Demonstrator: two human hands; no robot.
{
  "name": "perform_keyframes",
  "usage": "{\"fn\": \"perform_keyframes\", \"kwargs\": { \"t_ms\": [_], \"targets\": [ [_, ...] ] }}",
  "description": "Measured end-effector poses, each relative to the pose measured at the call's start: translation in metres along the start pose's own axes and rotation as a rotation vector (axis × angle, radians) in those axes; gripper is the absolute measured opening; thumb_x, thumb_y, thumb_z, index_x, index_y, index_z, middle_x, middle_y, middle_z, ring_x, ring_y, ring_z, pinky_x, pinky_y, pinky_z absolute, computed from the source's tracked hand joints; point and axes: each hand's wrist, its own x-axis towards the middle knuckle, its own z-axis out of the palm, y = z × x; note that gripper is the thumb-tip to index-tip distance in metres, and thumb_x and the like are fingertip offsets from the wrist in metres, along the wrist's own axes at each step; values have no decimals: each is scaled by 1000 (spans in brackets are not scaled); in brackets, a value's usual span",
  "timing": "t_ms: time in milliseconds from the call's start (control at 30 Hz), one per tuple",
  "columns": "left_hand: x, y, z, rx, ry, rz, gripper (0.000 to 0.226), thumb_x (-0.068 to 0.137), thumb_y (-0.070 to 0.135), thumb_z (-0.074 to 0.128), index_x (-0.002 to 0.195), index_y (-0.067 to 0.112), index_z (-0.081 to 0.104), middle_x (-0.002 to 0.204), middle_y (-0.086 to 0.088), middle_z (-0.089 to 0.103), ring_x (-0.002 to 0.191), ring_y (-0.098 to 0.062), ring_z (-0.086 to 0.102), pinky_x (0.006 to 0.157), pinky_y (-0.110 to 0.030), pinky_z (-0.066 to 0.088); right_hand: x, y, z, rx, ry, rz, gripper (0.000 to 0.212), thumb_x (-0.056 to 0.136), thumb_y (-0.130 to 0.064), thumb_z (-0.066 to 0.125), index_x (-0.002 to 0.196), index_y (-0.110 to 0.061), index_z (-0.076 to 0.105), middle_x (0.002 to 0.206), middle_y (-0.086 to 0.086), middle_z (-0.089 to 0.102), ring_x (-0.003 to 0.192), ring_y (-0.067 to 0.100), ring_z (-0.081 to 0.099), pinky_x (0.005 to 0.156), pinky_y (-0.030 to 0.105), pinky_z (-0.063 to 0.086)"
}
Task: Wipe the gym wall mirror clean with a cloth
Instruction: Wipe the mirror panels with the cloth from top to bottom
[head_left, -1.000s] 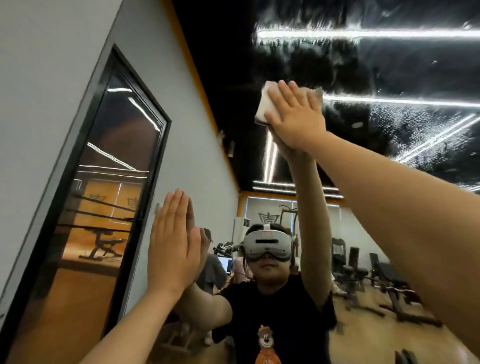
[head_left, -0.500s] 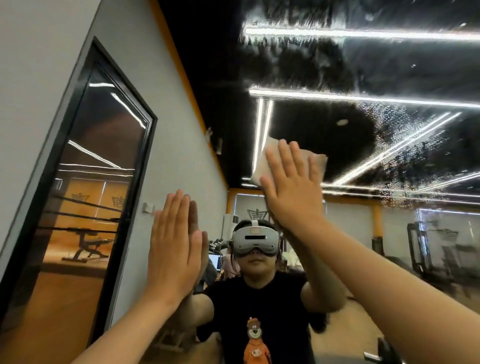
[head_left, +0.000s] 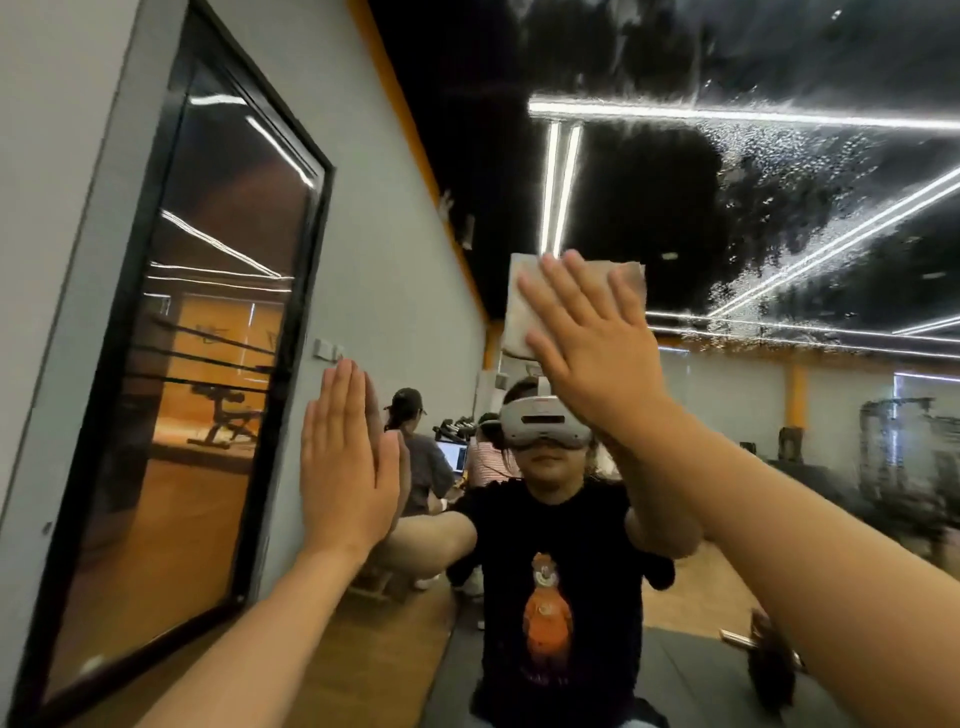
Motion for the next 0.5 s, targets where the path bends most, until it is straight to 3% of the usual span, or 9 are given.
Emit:
{"fn": "perform_keyframes", "kwargs": {
  "t_ms": [100, 267, 500],
  "targets": [
    [0, 0, 0, 32, 5, 9, 65, 102, 36, 23, 158, 8, 9, 167, -4, 3, 152, -8, -6, 124, -29, -6, -31, 38, -8, -8, 42, 132, 57, 104, -45, 24, 157, -25, 25, 165, 3, 19, 153, 22, 11, 122, 46, 5],
    [-2, -4, 8, 96, 3, -1, 64, 102, 36, 19, 159, 10, 4, 167, -4, 2, 152, -10, -7, 125, -42, 5, -71, 23, -7, 15, 75, 290, 59, 104, -43, 20, 159, -23, 15, 166, 5, 10, 154, 23, 1, 122, 43, -5],
    [-2, 2, 4, 82, 8, -22, 63, 103, 32, 24, 158, 8, 6, 167, -6, 4, 153, -14, -3, 125, -42, 6, -111, -10, 2, -7, 41, 214, 62, 103, -44, 20, 159, -19, 16, 166, 9, 12, 153, 25, 3, 123, 46, -4]
  ]
}}
